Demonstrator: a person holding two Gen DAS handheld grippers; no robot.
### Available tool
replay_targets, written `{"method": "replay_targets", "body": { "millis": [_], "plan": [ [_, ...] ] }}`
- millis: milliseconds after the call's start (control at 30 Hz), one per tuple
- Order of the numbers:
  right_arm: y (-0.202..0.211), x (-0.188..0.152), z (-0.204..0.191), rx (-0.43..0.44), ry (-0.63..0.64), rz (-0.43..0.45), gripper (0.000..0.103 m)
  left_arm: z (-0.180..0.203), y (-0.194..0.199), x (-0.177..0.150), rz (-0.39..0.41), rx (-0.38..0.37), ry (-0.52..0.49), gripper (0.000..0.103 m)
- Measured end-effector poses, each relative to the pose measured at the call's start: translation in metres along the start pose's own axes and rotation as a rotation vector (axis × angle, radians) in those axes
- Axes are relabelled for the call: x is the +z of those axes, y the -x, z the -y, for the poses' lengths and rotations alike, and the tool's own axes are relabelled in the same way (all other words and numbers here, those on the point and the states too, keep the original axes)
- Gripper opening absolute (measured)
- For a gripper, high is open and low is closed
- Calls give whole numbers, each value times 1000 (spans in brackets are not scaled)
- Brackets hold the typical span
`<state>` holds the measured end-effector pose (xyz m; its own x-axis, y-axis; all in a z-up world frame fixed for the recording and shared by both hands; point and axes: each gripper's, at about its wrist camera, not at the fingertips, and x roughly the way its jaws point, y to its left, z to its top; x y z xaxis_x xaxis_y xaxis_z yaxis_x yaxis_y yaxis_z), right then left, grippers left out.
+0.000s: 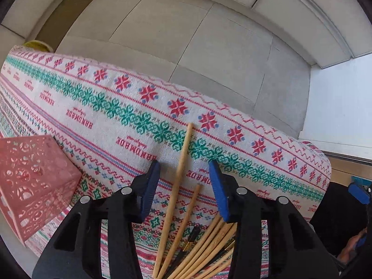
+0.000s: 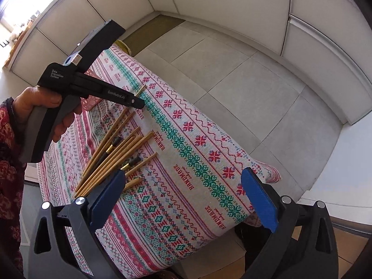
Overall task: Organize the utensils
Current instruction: 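Lower the left tool onto the chopstick pile and close on one chopstick, then lift the chopstick upright with the left tool while the right tool grasps another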
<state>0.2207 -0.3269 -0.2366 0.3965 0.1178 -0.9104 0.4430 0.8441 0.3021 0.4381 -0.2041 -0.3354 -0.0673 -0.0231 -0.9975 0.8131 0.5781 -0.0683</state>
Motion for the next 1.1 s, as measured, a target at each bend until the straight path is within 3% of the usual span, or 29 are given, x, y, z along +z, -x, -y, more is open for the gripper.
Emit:
{"method": "replay_targets", "body": {
  "millis": [67,200,367,533,700,800,867,1000,1100],
  "plan": [
    [-3,-1,-3,-3,4,-9,97,-2,-2,0,-19,18,-18,27],
    [-8,-1,-8,-8,2,-15,97,-20,1,-7,23,31,13,7],
    [-13,-4,-17,-53,22,-13,97,-23,16,-34,98,51,55,7],
    [-26,-3,-20,-83,2,-44,97,-31,73,-87,266,43,124,7],
    [-44,9,-7,101,-180,-192,91,-31,145,-157,484,61,232,7],
    [-60,25,-3,262,-333,-293,81,-28,181,-194,622,33,295,4],
    [-71,38,-9,307,-378,-333,80,-17,201,-216,713,-1,326,4],
    [-90,64,-41,353,-367,-381,75,-2,224,-244,846,-15,371,4],
    [-102,78,-64,297,-337,-391,68,2,247,-262,908,9,379,4]
  ]
}}
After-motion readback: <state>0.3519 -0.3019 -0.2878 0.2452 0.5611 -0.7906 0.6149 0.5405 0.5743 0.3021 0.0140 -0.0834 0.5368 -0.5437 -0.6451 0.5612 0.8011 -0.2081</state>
